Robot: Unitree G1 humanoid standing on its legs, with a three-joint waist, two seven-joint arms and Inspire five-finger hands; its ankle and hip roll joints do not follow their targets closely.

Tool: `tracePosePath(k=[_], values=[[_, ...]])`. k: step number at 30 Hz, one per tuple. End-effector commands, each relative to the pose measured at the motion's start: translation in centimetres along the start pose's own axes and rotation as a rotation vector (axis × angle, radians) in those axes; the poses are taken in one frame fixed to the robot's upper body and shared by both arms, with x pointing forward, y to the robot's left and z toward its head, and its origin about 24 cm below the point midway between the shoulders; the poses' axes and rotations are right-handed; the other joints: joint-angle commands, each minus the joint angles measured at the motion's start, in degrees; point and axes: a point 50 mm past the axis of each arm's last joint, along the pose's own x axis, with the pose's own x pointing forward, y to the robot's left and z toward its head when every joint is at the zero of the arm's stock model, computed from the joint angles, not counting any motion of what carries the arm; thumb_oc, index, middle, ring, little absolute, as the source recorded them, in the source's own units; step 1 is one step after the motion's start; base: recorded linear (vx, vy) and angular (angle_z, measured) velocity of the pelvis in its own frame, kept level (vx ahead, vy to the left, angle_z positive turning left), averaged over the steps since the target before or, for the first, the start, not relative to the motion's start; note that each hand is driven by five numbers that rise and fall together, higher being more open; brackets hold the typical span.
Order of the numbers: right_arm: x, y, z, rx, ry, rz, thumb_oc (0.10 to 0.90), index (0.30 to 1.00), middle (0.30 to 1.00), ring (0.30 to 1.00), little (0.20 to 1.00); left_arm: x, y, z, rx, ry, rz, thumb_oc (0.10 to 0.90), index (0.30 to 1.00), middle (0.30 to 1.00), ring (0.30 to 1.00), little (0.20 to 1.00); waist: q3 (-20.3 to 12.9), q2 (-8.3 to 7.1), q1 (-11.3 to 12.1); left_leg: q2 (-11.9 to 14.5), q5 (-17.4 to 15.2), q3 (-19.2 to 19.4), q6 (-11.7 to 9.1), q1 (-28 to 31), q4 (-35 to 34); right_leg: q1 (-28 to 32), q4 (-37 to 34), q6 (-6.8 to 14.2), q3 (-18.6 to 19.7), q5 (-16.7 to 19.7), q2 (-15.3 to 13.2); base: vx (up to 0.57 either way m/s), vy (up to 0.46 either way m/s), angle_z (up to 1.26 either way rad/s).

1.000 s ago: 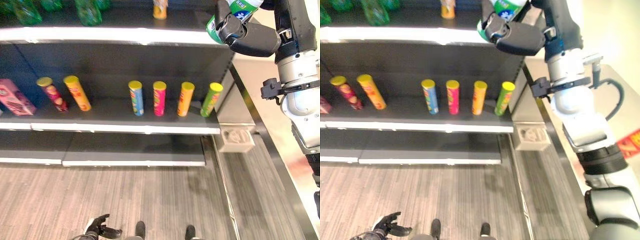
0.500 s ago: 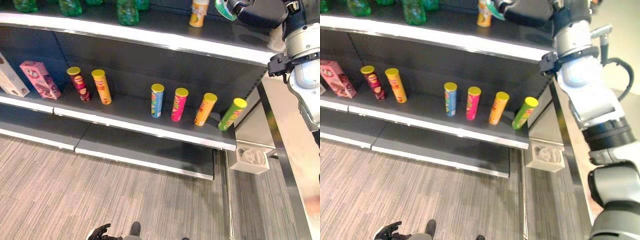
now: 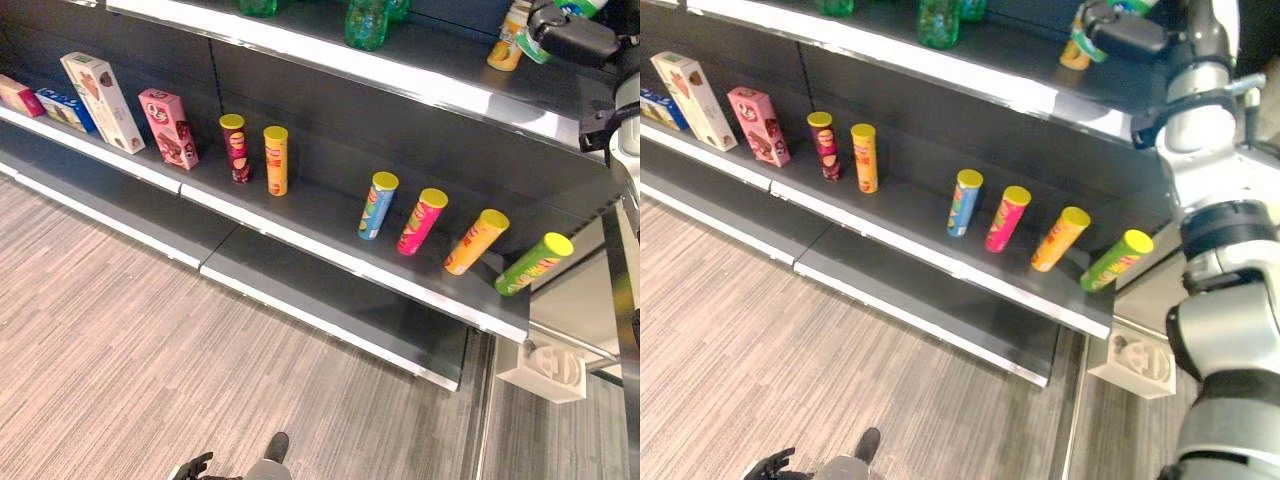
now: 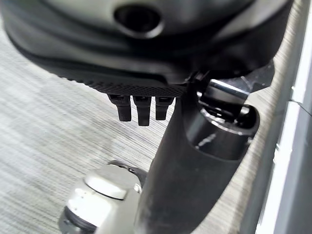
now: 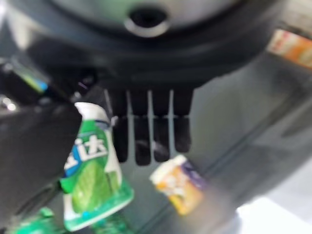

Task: Put the goods on the table back onto the shelves and tidy them up.

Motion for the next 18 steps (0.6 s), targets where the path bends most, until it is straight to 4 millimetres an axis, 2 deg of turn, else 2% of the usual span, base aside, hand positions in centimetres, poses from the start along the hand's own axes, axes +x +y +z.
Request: tracePosePath(k=[1,7,18], values=[[1.5,-4.1,7.8,0.002,-0.244,-0.143,0.4,0.3,0.3,0.3,0.3,0.4,1.4,2.3,0.068,-0.084,0.037,0.8,0.9,0.9,0.9,0.9,-2.88,-1.16,0.61,0.45,-5.26,2.62,-2.28,2.12,0.21,1.31,0.48,3.84,-0.77,-0.39,-2.24,0.03,-0.028,0.3],[1.7,-4.2,7.8,-0.039,-0.231,-0.156,0.4,0.3,0.3,0.3,0.3,0.4,0.7,2.9,0.106,-0.108,0.01,0.8,0.9,0.9,0.9,0.9,-2.74,-0.81,1.09,0.26,-5.32,1.72,-2.45,1.42,0.21,1.22,0.48,3.81,-1.41,-0.98,-2.0,0.02,-0.018,0.14],[1.9,-4.0,7.6,-0.179,-0.219,-0.15,0.4,0.3,0.3,0.3,0.3,0.5,0.4,3.7,0.124,-0.137,0.0,0.8,0.9,0.9,0.9,0.9,-2.38,-1.14,1.36,0.21,-5.51,0.94,-2.54,0.98,0.21,1.47,0.48,3.54,-2.15,-1.73,-1.62,0.02,-0.011,0.02]])
